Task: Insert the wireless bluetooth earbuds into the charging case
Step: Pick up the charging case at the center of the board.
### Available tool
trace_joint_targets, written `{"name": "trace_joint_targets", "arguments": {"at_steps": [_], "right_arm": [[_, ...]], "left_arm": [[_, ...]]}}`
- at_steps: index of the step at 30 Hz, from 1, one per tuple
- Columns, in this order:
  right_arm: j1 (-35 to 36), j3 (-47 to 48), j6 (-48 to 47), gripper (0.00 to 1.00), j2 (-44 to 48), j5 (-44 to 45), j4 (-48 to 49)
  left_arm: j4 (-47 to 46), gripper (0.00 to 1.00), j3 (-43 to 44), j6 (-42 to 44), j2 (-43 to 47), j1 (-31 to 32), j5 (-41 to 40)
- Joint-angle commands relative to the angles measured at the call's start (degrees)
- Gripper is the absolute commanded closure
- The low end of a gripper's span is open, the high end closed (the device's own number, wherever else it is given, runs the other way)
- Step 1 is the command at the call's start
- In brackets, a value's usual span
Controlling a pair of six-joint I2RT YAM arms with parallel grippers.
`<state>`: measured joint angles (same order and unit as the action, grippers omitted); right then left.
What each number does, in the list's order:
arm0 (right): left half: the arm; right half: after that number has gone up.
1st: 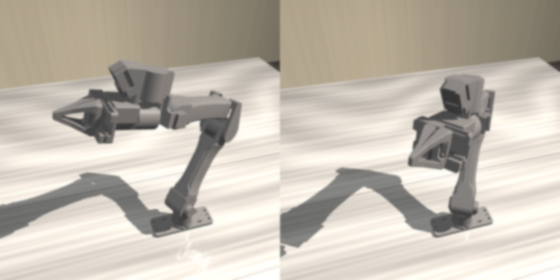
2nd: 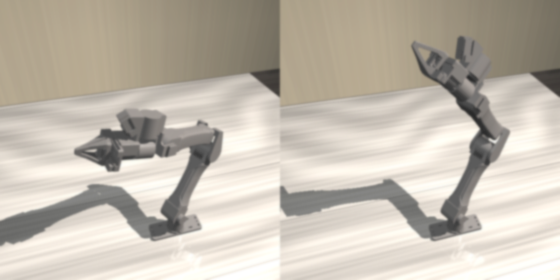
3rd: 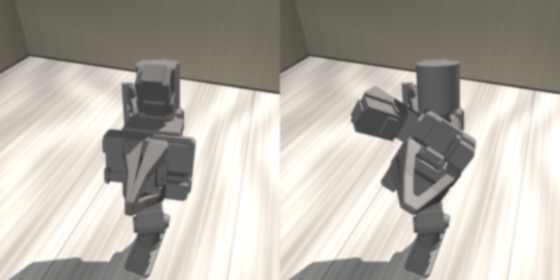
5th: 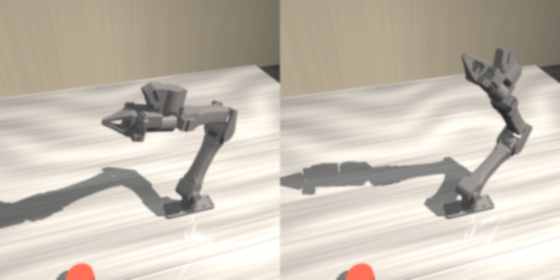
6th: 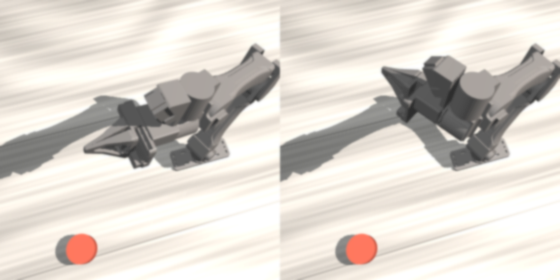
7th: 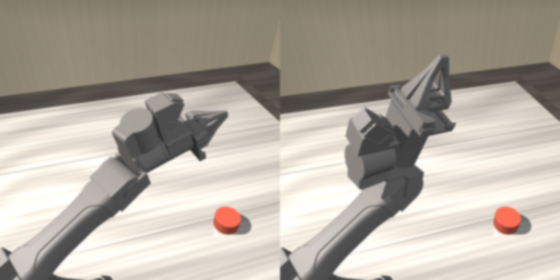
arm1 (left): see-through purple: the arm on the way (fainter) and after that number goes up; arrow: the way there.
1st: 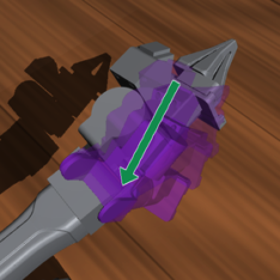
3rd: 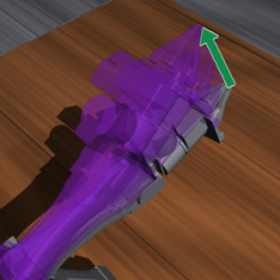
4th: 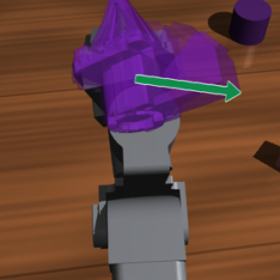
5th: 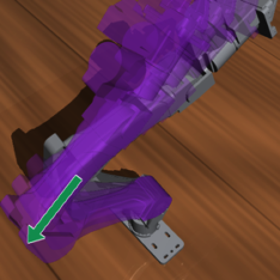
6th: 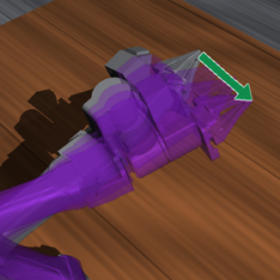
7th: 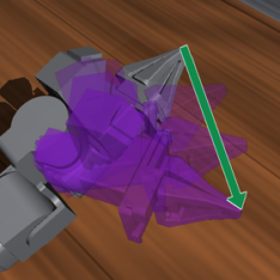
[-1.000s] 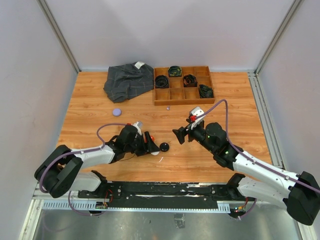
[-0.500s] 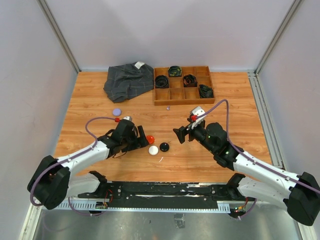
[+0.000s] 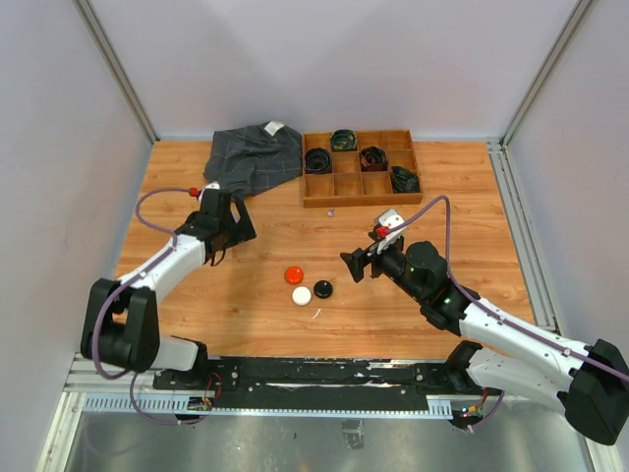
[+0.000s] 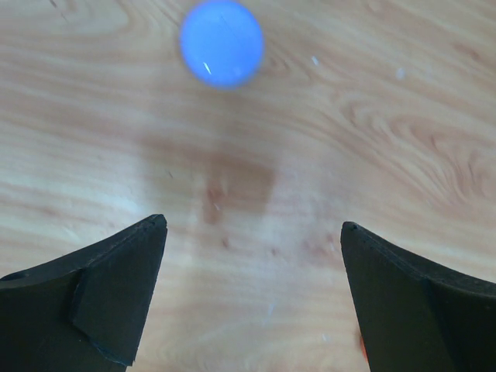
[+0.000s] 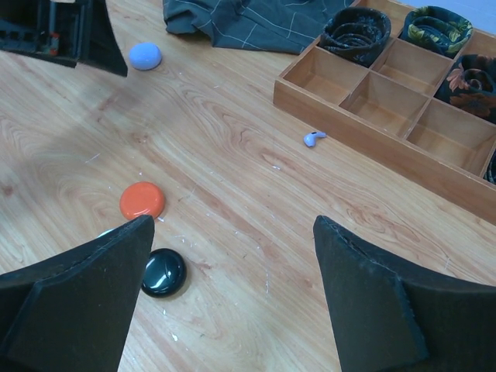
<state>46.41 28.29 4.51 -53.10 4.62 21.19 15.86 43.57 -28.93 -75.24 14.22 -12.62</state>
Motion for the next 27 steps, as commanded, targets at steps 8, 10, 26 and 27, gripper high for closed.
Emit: {"name": "trace_joint_targets", "arguments": {"at_steps": [8,10,26,27], "right_arm": [[-0.22,-1.71,0.37,0.14,1.77,2.23,2.25],[0.04,-1.98,0.05,0.14,2.00,2.76,2.48],[2.90,-2.81,-2.42,0.14,3.19,5.11,3.90],[2.90,-2.81,-2.43,0.14,3.18,5.05,3.83]], "left_arm": [[-5.50,0.03,12.03,5.32,-17.39,-5.06,-8.74],[-6.94,0.05,13.29,7.70,-19.91,-5.37,-8.40],[2.56,0.09,27.54,33.45,-31.10,-8.42,3.69],[2.74,0.10,28.13,33.35,-31.41,-9.21,5.20]]}}
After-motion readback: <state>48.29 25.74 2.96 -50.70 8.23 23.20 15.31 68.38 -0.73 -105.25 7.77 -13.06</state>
